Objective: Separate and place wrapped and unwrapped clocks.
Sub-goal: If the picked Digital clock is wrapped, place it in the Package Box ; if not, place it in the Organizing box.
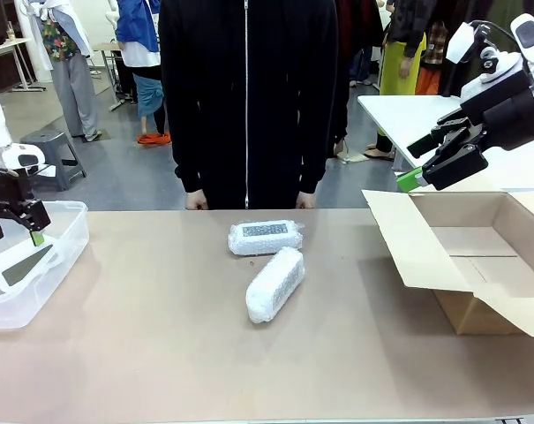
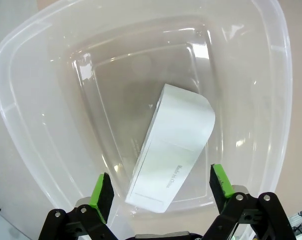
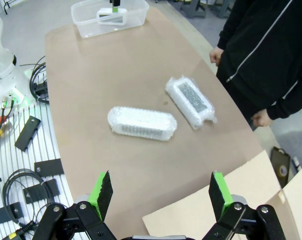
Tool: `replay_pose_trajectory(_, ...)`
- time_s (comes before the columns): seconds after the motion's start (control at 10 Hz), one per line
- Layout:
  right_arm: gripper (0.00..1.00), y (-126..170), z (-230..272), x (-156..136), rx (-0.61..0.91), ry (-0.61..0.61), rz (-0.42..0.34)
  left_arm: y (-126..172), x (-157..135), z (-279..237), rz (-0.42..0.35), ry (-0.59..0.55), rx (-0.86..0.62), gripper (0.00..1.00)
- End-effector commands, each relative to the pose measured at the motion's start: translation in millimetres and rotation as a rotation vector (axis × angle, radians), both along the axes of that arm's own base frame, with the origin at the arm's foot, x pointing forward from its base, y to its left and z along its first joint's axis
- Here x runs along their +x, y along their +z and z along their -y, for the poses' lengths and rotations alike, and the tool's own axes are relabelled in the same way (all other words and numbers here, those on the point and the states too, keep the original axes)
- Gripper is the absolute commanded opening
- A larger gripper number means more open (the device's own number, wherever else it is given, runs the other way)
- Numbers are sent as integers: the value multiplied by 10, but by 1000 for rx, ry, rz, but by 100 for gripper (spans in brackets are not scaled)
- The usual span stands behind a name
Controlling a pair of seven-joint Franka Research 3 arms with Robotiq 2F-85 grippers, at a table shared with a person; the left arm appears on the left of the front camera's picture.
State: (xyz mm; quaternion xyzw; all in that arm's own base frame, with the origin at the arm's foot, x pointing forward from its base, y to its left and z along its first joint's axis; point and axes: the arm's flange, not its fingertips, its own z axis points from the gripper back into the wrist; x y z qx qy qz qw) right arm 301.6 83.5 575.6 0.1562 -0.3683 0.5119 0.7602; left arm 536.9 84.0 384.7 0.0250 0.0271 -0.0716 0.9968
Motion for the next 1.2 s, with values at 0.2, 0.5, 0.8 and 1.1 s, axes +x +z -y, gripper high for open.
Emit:
replay_pose_trajectory(0.2, 100, -17, -6, 14, 19, 19, -7, 612, -465, 84, 46, -4, -32, 100)
replay_pose_trajectory(0.5, 100, -17, -6, 14, 19, 19, -7, 1266, -808, 94, 52, -34, -87, 100)
replay_pose_trajectory(0.8, 100, -17, -6, 14, 19, 19, -7, 1719, -1082, 221, 117, -51, -107, 100)
replay_pose_trajectory(1.1, 100, -17, -6, 14, 19, 19, -7, 1816, -1131, 326, 132, -46, -101, 100)
